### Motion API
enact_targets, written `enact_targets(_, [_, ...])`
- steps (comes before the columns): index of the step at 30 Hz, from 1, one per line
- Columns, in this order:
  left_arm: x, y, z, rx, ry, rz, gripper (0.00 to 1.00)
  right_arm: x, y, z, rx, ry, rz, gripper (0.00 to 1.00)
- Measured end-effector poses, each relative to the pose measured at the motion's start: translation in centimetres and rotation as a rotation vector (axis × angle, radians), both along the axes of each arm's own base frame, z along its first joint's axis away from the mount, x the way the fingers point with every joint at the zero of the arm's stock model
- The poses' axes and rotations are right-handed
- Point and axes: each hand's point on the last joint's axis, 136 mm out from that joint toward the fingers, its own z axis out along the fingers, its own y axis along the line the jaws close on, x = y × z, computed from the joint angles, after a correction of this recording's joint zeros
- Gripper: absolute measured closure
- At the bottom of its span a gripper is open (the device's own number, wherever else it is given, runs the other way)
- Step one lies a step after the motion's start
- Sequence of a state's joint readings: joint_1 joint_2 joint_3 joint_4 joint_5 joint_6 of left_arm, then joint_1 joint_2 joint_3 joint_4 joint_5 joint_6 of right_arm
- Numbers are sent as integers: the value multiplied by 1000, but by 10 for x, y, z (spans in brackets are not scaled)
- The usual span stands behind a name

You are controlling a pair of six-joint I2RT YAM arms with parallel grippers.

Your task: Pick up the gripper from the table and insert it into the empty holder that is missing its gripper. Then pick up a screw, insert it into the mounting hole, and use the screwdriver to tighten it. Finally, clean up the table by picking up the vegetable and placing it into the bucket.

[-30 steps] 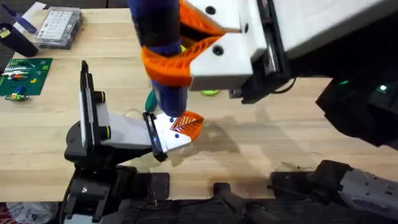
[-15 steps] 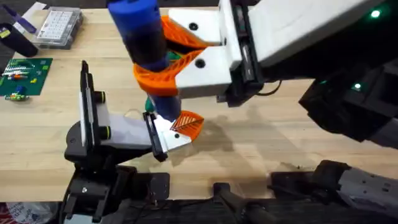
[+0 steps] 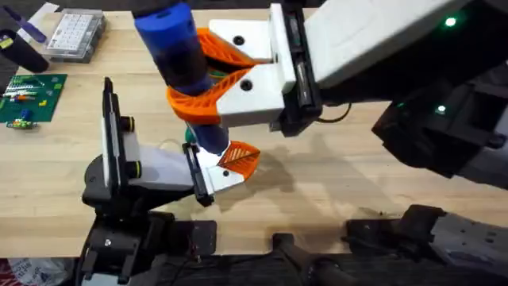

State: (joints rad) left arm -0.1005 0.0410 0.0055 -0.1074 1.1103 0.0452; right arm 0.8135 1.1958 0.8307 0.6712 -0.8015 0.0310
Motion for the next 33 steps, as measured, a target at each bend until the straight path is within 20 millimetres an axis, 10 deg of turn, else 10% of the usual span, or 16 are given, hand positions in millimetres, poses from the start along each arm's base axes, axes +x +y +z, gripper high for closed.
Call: enact_targets(33, [0, 0, 0, 0, 0, 0, 992, 14, 13, -21, -36, 54, -11, 945])
